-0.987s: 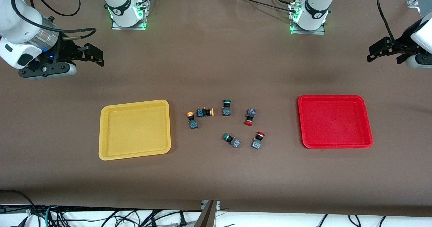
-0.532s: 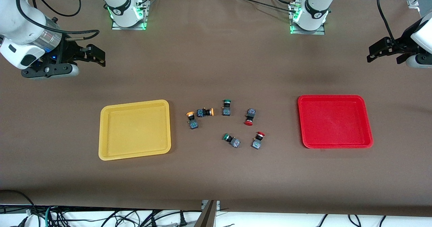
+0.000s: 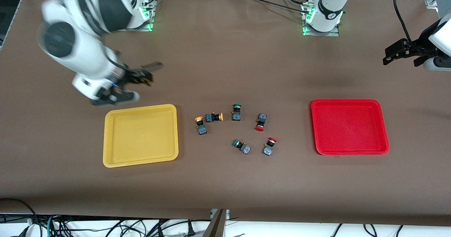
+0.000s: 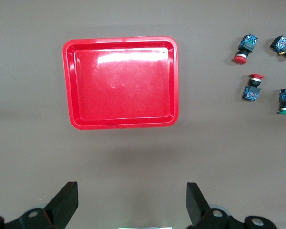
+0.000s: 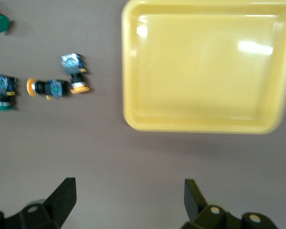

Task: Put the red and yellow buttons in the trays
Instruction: 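Reach the right gripper to an orange button while the left gripper advances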

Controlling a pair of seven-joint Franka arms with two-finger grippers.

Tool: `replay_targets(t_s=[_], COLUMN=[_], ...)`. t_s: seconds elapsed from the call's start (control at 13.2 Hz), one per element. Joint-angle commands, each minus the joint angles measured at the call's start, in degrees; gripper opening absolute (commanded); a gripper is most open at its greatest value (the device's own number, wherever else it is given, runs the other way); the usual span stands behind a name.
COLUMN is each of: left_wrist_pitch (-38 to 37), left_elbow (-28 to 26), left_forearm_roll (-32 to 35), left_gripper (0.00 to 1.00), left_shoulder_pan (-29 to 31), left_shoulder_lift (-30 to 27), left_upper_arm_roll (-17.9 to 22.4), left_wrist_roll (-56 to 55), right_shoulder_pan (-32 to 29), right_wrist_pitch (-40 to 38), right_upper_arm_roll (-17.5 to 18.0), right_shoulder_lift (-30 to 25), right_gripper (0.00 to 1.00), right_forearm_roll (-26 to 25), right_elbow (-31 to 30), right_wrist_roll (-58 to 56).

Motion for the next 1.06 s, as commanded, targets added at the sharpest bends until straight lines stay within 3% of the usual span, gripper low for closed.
replay_targets(t_s=[0.0, 0.23, 0.53, 0.76, 0.99], left_wrist_pitch=[-1.42, -0.72, 1.64, 14.79, 33.68], left_elbow=[1.43, 1.78, 4.33, 4.33, 4.33], left_forearm_roll=[-0.33, -1.03, -0.16, -2.69, -3.32], left_gripper=[1.00, 1.00, 1.00, 1.00, 1.00], left_shoulder_pan=[0.57, -0.30, -8.46, -11.02, -14.36], left_shoulder_lift=[0.61, 4.63, 18.58, 27.03, 33.89], left_upper_arm_roll=[0.11, -0.15, -1.74, -3.05, -3.14], left_wrist_roll=[-0.40, -0.40, -0.49, -0.49, -0.84], right_shoulder_pan=[5.80, 7.73, 8.18, 8.89, 9.50], right_wrist_pitch=[11.05, 19.86, 26.03, 29.00, 32.80], right_upper_arm_roll=[-0.39, -0.48, -0.48, -0.48, -0.57], right_shoulder_lift=[10.30, 16.82, 22.71, 26.23, 28.17], right_gripper=[1.00, 1.00, 0.99, 0.94, 0.90], right_forearm_roll=[0.07, -0.10, 0.24, 0.16, 0.07], right_elbow=[2.09, 2.36, 5.51, 7.19, 7.19], right_wrist_roll=[4.41, 4.41, 4.15, 4.68, 4.59])
